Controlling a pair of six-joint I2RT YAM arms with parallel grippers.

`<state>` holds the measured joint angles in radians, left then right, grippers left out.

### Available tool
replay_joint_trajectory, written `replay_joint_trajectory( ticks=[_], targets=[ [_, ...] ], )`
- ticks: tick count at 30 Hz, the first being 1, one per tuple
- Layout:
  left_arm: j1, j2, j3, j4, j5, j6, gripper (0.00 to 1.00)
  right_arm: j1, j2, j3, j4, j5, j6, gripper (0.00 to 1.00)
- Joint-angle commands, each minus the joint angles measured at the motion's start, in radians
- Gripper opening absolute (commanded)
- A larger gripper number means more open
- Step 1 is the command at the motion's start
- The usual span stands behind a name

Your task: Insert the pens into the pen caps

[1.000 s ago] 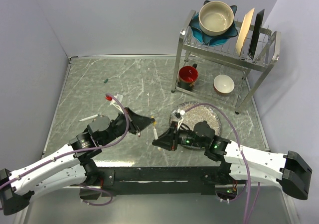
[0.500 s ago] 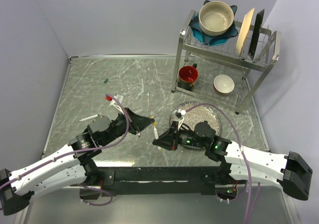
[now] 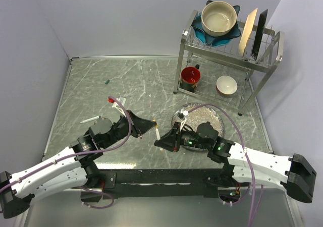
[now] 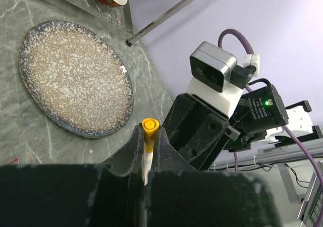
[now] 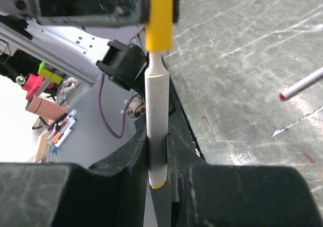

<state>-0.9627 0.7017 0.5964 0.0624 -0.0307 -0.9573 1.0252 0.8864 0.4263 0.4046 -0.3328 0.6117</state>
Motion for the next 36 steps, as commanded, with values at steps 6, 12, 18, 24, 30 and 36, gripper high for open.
replay_joint_trajectory(
  ticks=[6,12,18,24,30,36],
  targets=[
    [0.002,-0.008,-0.009,0.039,0.061,0.045,0.01,0.006,-0.006,0.075,0.008,0.029,-0.020,0.00],
    [0.001,-0.001,-0.032,0.083,0.195,0.077,0.01,0.003,-0.009,0.124,-0.046,0.052,-0.052,0.00],
    [0.001,-0.014,-0.041,0.082,0.278,0.114,0.01,0.001,-0.079,0.134,-0.053,0.075,-0.081,0.00],
    [0.001,-0.025,-0.047,0.151,0.351,0.103,0.32,0.003,-0.081,0.123,0.017,-0.070,-0.072,0.00],
    [0.001,-0.013,0.003,0.140,0.344,0.123,0.55,0.009,-0.089,0.104,0.048,-0.138,-0.069,0.00],
    [0.001,-0.011,0.020,0.172,0.348,0.163,0.65,0.016,-0.104,0.111,0.030,-0.172,-0.069,0.00]
  ],
)
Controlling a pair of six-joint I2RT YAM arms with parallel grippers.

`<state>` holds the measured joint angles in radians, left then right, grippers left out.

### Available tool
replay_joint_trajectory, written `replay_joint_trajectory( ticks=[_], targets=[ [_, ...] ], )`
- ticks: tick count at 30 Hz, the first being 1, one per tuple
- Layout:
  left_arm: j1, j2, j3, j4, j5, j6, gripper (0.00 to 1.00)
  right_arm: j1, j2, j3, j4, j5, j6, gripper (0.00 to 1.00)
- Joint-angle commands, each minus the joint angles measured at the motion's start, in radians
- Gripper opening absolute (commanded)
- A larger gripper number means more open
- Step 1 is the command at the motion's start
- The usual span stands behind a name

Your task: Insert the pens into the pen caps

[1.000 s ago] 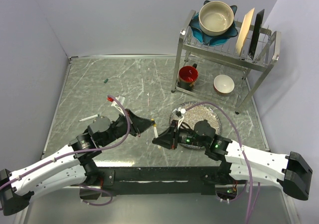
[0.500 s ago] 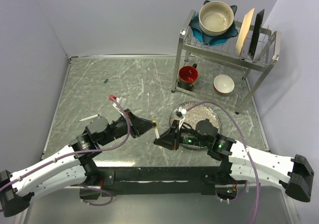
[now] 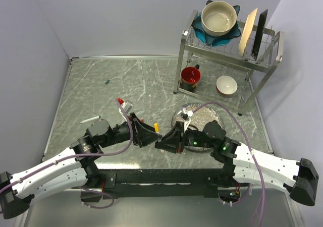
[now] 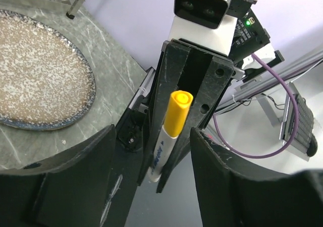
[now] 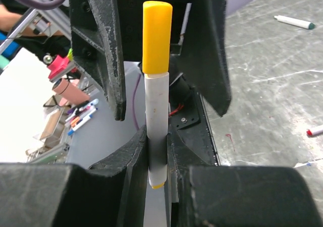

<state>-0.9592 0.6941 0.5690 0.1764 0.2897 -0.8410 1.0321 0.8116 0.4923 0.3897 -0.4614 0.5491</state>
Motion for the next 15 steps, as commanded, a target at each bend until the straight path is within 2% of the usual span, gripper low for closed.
replay_joint_trajectory(
  ticks=[1,6,15],
  targets=[
    [-0.001,-0.010,0.048,0.061,0.025,0.054,0.66,0.009,-0.032,0.046,0.041,-0.051,-0.008,0.00],
    [-0.003,-0.028,0.058,0.089,0.034,0.085,0.73,0.013,-0.031,0.043,0.047,-0.088,-0.005,0.00],
    [-0.003,-0.015,0.106,0.078,0.077,0.134,0.73,0.022,0.004,0.045,0.072,-0.135,0.005,0.00]
  ],
)
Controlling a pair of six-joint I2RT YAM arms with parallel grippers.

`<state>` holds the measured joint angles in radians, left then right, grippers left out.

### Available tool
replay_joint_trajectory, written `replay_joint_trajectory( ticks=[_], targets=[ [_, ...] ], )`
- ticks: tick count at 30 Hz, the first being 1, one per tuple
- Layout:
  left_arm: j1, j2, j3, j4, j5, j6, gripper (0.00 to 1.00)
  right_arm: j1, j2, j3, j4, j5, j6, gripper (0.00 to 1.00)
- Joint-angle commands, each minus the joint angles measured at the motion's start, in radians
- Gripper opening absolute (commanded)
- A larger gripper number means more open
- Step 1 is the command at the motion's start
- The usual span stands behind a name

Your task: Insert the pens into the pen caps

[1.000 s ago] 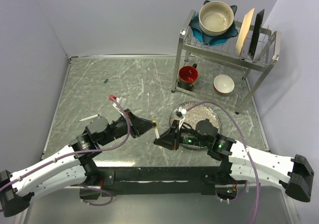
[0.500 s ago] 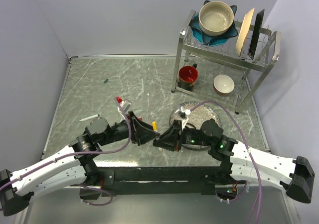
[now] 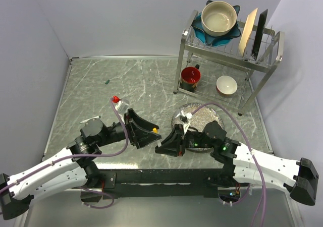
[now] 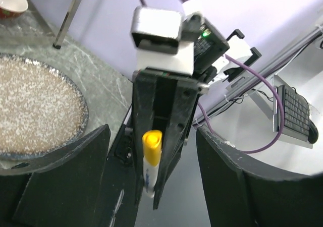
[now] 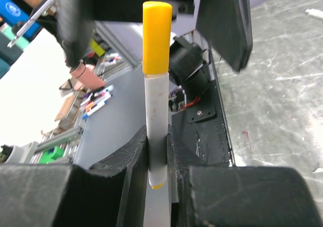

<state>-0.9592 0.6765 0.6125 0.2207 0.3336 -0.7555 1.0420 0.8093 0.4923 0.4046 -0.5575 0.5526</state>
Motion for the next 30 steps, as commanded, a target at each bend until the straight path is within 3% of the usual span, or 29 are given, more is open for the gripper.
replay_joint_trajectory(
  ticks=[1,9,12,18,19,20,25,30],
  targets=[
    [-0.003,0.009,0.069,0.028,0.030,0.051,0.73,0.013,0.007,0.043,0.062,-0.041,0.001,0.00],
    [-0.003,0.009,0.061,0.049,0.015,0.045,0.69,0.016,0.005,0.038,0.063,-0.042,0.004,0.00],
    [-0.003,0.006,0.059,0.049,0.016,0.041,0.60,0.018,0.002,0.040,0.063,-0.039,0.007,0.00],
    [-0.003,0.018,0.020,0.112,0.071,-0.013,0.20,0.018,-0.015,0.072,0.077,0.028,0.010,0.00],
    [-0.003,0.030,-0.002,0.147,0.084,-0.028,0.07,0.016,-0.015,0.081,0.082,0.039,0.009,0.00],
    [-0.003,0.038,-0.011,0.163,0.106,-0.040,0.02,0.015,-0.018,0.095,0.088,0.060,0.009,0.00],
    [-0.006,0.077,-0.098,0.317,0.188,-0.132,0.01,-0.025,-0.016,0.150,0.118,0.096,0.015,0.00],
    [-0.051,0.081,-0.161,0.405,0.150,-0.194,0.01,-0.109,-0.013,0.216,0.166,0.065,0.119,0.00]
  ],
)
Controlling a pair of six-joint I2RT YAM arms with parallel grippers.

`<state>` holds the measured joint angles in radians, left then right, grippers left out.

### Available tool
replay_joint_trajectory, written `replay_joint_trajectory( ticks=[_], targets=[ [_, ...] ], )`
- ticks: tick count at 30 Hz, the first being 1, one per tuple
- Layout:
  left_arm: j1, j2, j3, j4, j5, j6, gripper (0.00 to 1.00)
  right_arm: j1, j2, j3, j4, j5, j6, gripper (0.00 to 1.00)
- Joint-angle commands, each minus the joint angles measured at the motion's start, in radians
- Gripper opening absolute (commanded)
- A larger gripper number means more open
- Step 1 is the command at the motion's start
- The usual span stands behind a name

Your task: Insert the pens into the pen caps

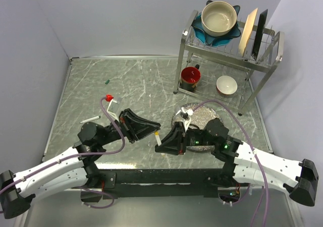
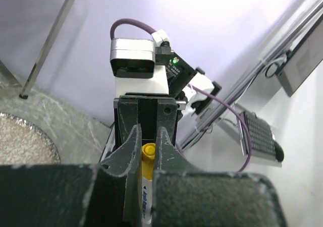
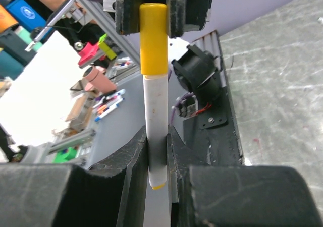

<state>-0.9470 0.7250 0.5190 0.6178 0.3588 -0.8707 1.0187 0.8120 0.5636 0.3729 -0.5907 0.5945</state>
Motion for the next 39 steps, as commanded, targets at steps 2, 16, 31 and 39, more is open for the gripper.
replay_joint_trajectory(
  ticks=[2,16,31,39],
  targets=[
    [-0.082,0.037,-0.083,-0.006,0.105,-0.076,0.01,-0.103,-0.005,0.183,0.189,0.095,0.076,0.00],
    [-0.119,0.051,-0.123,-0.194,0.005,-0.050,0.01,-0.180,0.160,0.473,-0.116,0.127,-0.130,0.00],
    [-0.130,0.088,-0.169,-0.132,0.068,-0.014,0.01,-0.269,0.225,0.544,-0.102,0.062,-0.118,0.00],
    [-0.130,0.093,-0.044,-0.306,-0.091,0.019,0.01,-0.284,0.246,0.512,-0.040,-0.012,-0.082,0.00]
  ],
)
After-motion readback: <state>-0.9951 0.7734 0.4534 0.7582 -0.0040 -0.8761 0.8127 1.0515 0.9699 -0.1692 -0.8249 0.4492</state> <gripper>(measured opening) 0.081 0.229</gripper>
